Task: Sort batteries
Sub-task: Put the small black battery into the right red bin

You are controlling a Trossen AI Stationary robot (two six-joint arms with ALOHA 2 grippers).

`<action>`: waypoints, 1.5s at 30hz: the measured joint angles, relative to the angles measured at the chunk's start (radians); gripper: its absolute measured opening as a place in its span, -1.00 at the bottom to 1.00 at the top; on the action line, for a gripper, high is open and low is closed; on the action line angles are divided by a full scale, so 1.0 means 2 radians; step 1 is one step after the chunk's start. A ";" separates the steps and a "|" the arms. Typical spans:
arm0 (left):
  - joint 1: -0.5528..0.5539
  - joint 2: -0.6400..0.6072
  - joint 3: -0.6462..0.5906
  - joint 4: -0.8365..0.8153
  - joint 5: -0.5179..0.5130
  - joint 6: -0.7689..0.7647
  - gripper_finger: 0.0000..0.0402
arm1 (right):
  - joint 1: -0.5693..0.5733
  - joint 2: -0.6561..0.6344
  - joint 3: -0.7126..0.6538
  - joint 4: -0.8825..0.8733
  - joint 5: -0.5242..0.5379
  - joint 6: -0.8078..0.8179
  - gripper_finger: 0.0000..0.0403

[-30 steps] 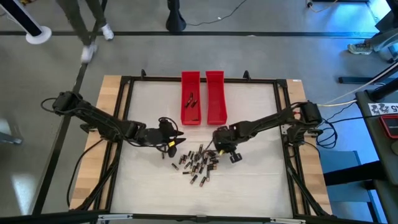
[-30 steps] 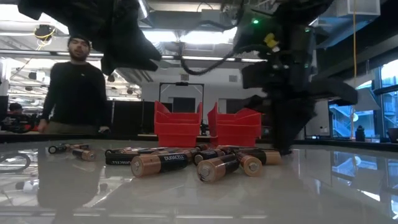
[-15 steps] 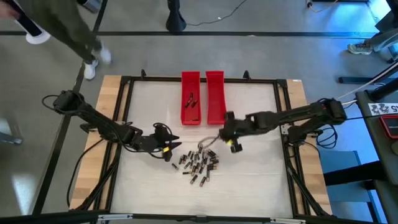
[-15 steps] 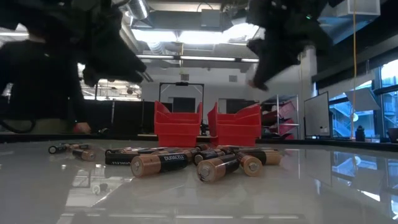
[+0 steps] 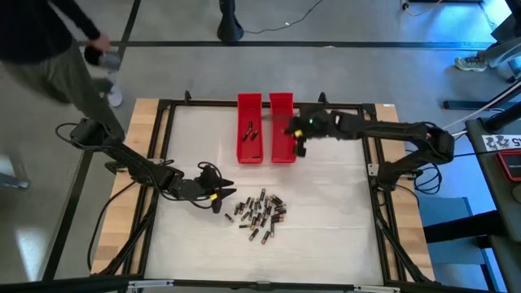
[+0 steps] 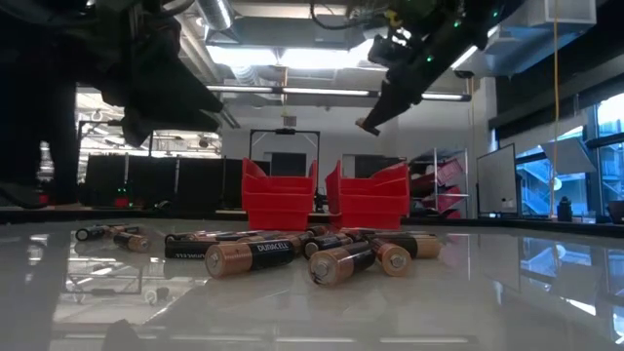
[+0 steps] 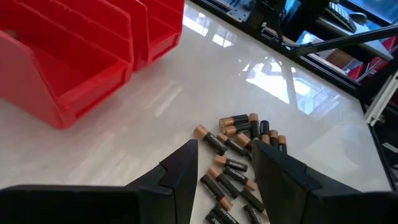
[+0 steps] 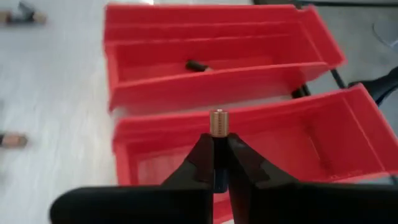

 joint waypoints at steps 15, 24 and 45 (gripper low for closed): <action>0.000 0.000 0.000 -0.001 -0.001 0.004 -0.30 | -0.056 0.032 0.000 0.027 -0.049 0.041 -0.92; -0.006 0.000 0.000 -0.002 -0.001 0.004 -0.30 | -0.056 0.049 0.001 0.049 -0.046 0.064 -0.47; -0.010 0.000 0.000 -0.021 0.029 0.004 -0.30 | -0.039 0.038 0.001 0.021 -0.117 0.080 -0.17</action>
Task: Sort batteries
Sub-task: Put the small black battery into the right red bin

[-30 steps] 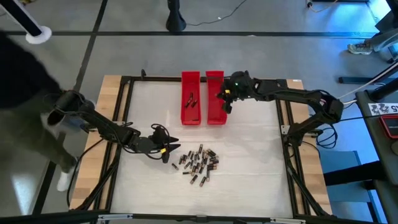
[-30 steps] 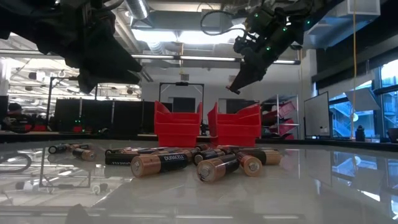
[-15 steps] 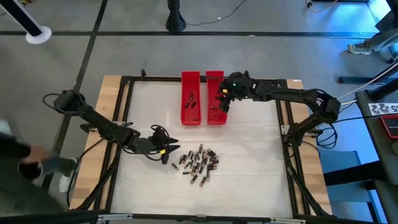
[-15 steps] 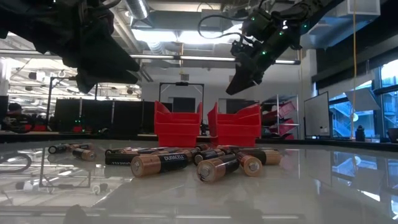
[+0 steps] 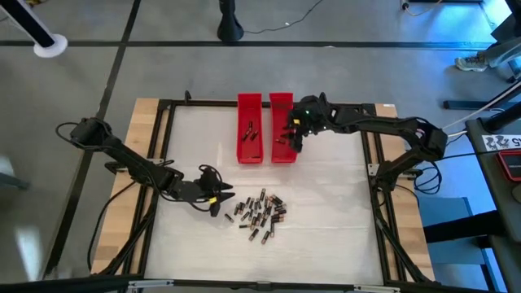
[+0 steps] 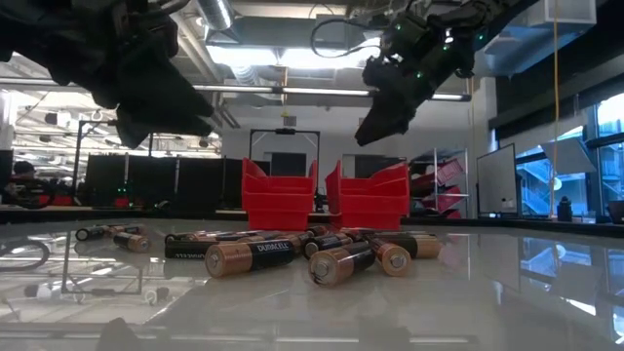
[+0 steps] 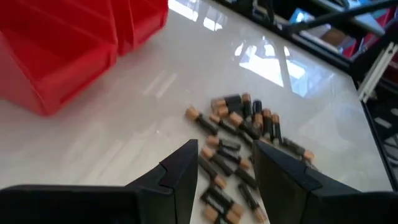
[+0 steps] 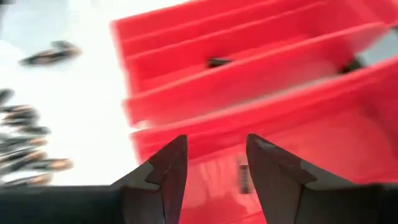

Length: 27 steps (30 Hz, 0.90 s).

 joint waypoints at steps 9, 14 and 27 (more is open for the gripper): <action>0.001 0.000 0.022 -0.116 0.043 -0.107 -0.30 | 0.124 -0.017 0.000 -0.034 -0.008 -0.002 -0.17; 0.004 0.000 0.092 -0.303 0.044 -0.162 -0.30 | 0.204 -0.017 0.000 -0.043 0.036 0.001 -0.17; 0.042 0.000 0.159 -0.492 0.066 -0.184 -0.30 | 0.336 0.000 0.000 -0.006 0.149 0.016 -0.17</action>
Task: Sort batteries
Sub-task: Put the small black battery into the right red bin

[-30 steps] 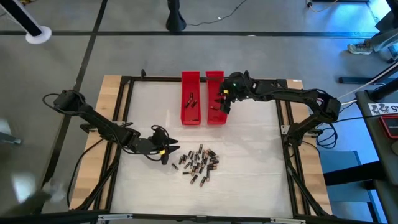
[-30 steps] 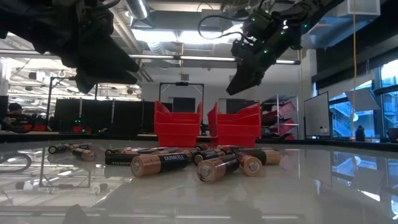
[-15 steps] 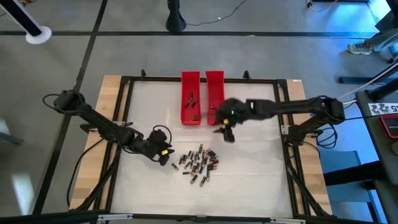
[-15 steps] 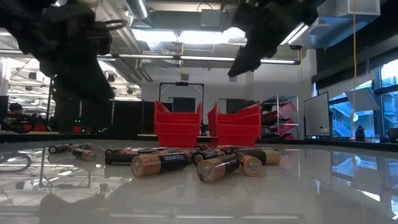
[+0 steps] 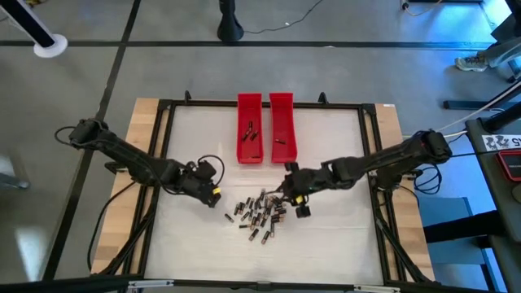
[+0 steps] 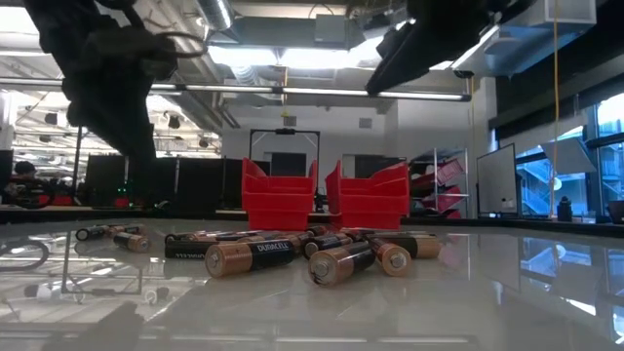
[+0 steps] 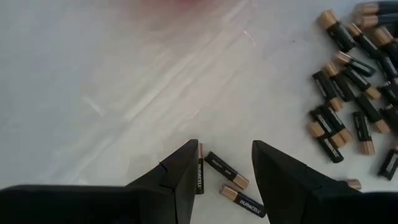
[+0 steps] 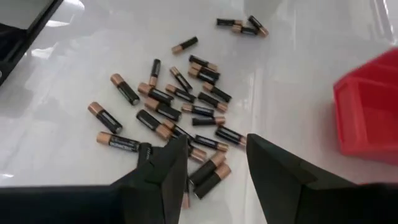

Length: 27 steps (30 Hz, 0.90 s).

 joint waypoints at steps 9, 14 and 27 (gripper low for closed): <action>-0.002 0.000 0.000 -0.003 0.010 -0.010 -0.30 | 0.011 0.009 0.000 0.041 0.012 0.000 -0.17; -0.002 0.000 0.000 -0.004 0.030 0.000 -0.30 | 0.011 0.009 0.000 0.037 0.012 0.024 -0.17; 0.041 0.000 -0.001 -0.057 0.081 -0.017 -0.30 | 0.032 0.009 -0.001 -0.024 0.066 0.099 -0.17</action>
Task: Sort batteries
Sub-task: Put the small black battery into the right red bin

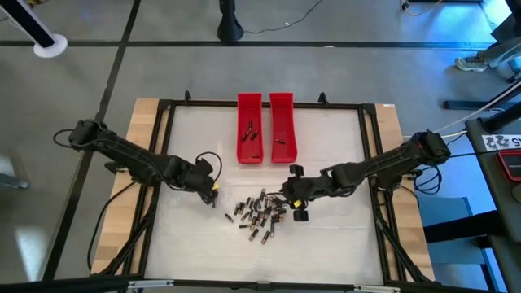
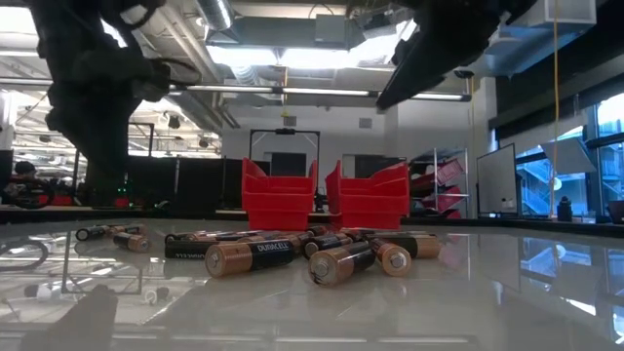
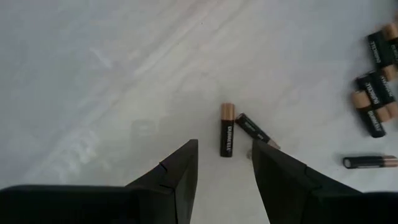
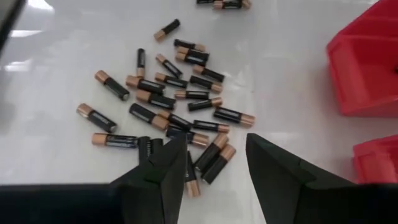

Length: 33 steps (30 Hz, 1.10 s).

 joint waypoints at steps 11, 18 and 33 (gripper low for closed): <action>0.020 0.050 0.000 0.037 0.035 0.072 -0.30 | 0.033 0.000 0.000 -0.013 0.058 -0.005 -0.17; 0.019 0.064 0.000 0.049 0.045 0.084 -0.30 | 0.031 0.000 0.000 -0.013 0.059 -0.005 -0.17; 0.019 0.109 0.000 0.054 0.045 0.101 -0.30 | 0.031 0.000 0.000 -0.013 0.059 -0.005 -0.17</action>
